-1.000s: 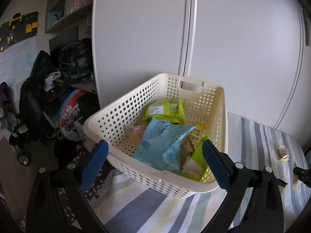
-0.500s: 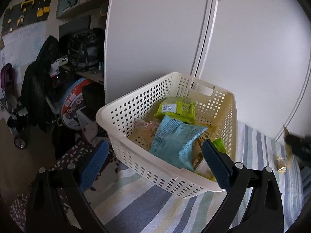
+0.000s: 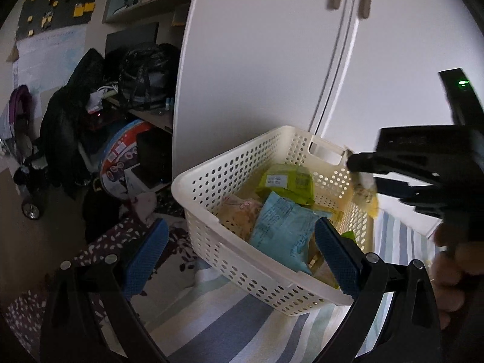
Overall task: Organize snacks
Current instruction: 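Carry the yellow biscuit to the basket with the right tool and release it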
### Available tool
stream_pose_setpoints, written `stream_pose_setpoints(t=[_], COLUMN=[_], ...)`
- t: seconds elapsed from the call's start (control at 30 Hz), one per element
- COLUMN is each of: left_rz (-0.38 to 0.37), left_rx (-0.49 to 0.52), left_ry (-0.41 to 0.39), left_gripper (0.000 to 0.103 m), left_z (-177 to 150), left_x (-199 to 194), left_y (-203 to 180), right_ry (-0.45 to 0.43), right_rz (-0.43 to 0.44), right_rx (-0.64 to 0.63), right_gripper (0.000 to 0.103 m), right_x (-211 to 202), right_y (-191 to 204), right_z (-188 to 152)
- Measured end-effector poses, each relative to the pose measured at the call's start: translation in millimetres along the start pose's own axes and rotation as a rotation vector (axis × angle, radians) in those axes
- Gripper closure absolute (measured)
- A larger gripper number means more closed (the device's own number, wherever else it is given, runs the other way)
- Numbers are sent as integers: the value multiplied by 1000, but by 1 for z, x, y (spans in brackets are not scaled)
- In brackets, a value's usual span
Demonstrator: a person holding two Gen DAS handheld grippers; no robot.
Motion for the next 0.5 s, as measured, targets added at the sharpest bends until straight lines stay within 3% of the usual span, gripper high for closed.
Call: stream_pose_setpoints(t=[0.17,0.27,0.5], left_rz=[-8,-9,-12], left_rx=[-37,-29,-10], left_ry=[18,14,-3], left_gripper=[5,5,5], left_z=[1,1,0], left_x=[4,3,2], left_y=[7,7,3], right_ry=[5,-11,-47], right_rz=[9,5,-41], right_rx=[4,16,11], right_gripper=[54,46,46], right_x=[6,-1,-17], right_y=[6,2,-10], right_z=[-1,-2,-5])
Point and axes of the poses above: each gripper's, at about its wrist camera, not at the fingertips, and x roughly the way its jaws point, y to its left, z to its top, the point moved 1 cm from there along x, roughly the way its jaws point, and after that the axes turned 9 degrees about z, right-handed, at the moved point
